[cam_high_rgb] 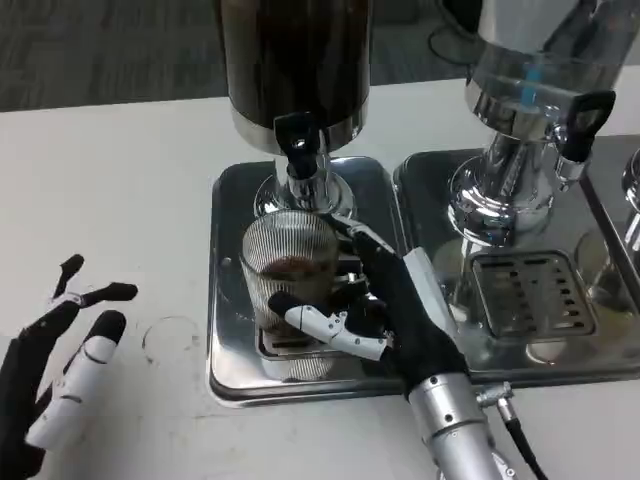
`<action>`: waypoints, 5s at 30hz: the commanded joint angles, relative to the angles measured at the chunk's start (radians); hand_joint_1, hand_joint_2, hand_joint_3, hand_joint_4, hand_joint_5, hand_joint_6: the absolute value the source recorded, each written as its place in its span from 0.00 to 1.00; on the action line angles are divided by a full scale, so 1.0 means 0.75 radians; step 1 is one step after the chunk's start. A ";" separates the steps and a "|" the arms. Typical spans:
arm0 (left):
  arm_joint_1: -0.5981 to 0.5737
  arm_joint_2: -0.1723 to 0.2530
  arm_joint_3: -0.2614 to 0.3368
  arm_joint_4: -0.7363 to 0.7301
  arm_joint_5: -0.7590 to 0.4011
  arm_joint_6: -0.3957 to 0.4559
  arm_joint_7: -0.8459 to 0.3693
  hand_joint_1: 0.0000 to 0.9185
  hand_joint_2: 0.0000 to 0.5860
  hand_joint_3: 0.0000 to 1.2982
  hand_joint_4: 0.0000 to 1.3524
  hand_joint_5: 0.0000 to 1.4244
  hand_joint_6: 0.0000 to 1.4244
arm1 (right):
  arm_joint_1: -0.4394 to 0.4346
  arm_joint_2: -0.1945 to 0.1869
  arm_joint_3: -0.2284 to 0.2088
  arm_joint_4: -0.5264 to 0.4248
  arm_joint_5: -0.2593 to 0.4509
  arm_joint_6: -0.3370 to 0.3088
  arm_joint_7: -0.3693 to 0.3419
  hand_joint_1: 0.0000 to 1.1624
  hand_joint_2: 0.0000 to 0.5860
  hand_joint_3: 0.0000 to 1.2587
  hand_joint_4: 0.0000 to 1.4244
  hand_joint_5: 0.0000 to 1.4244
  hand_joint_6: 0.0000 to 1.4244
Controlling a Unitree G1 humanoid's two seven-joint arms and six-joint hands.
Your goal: Grasp the cup under the faucet to collect the drink, then remove the cup.
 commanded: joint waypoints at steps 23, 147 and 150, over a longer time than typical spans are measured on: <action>0.013 0.001 -0.007 -0.013 -0.029 0.026 -0.025 0.00 0.38 0.31 0.02 0.09 0.00 | 0.014 0.015 0.005 0.079 -0.071 -0.072 -0.149 0.77 0.30 0.30 0.32 0.45 0.62; 0.419 0.196 -0.268 -0.560 0.907 0.575 0.235 0.00 0.24 0.00 0.00 0.00 0.00 | 0.440 -0.117 0.087 -0.488 -0.402 -0.145 -0.472 0.77 0.32 0.35 0.40 0.55 0.83; 0.425 0.195 -0.274 -0.568 0.906 0.582 0.236 0.00 0.24 0.00 0.00 0.00 0.00 | 0.454 -0.122 0.088 -0.503 -0.398 -0.151 -0.459 0.77 0.32 0.35 0.40 0.55 0.83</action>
